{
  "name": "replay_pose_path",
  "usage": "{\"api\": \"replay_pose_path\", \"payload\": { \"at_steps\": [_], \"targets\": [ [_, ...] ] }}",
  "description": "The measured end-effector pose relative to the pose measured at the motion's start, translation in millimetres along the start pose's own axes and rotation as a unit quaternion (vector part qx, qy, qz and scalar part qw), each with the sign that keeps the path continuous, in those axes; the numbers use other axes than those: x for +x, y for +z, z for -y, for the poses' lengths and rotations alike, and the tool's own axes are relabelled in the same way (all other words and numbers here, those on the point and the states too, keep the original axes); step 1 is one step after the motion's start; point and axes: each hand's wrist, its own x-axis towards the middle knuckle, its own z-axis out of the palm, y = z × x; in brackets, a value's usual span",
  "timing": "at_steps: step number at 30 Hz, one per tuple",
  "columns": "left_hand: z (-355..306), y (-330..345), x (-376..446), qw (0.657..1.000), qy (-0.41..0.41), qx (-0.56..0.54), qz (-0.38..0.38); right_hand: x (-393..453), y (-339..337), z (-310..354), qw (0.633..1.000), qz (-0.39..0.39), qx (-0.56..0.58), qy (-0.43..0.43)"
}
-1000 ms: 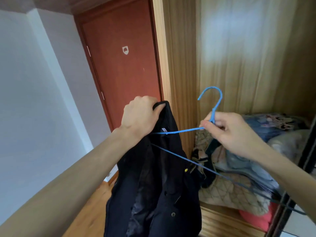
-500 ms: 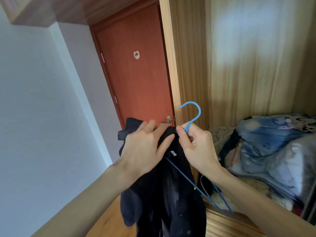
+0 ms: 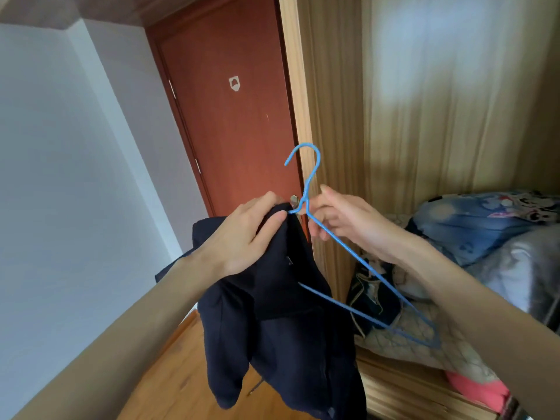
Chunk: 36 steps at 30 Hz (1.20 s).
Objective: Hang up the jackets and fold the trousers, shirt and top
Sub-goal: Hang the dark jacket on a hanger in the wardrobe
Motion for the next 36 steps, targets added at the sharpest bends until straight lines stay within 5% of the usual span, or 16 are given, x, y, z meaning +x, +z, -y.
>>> {"api": "replay_pose_path", "payload": {
  "at_steps": [2,7,11,18,24,32,36],
  "targets": [
    [6.9,0.9,-2.5,0.999,-0.04,-0.035,-0.012,-5.3,-14.2,-22.2,0.999,0.037,-0.021,0.015],
    [11.4,-4.4,-1.3,0.993,-0.072,-0.07,-0.059,-15.0,13.6,-78.9,0.957,0.071,-0.283,0.012],
    [3.8,-12.9,-2.1,0.991,-0.065,-0.09,-0.081,-4.5,49.2,-110.6,0.871,0.048,-0.489,0.004],
    [9.6,-31.5,-22.8,0.987,-0.103,-0.073,-0.102,-0.7,54.5,-165.5,0.925,0.063,-0.361,0.103],
    [35.9,-50.5,-59.0,0.989,-0.125,-0.005,-0.084,-1.5,21.0,-154.1,0.921,-0.099,-0.368,0.076],
    [61.1,-56.9,-101.5,0.984,-0.106,0.143,-0.002,7.2,-25.4,-67.4,0.829,-0.121,-0.546,0.008],
    [47.3,-38.7,-97.0,0.96,-0.104,0.253,-0.064,20.0,-25.9,-16.2,0.813,-0.122,-0.57,-0.006]
  ]
}}
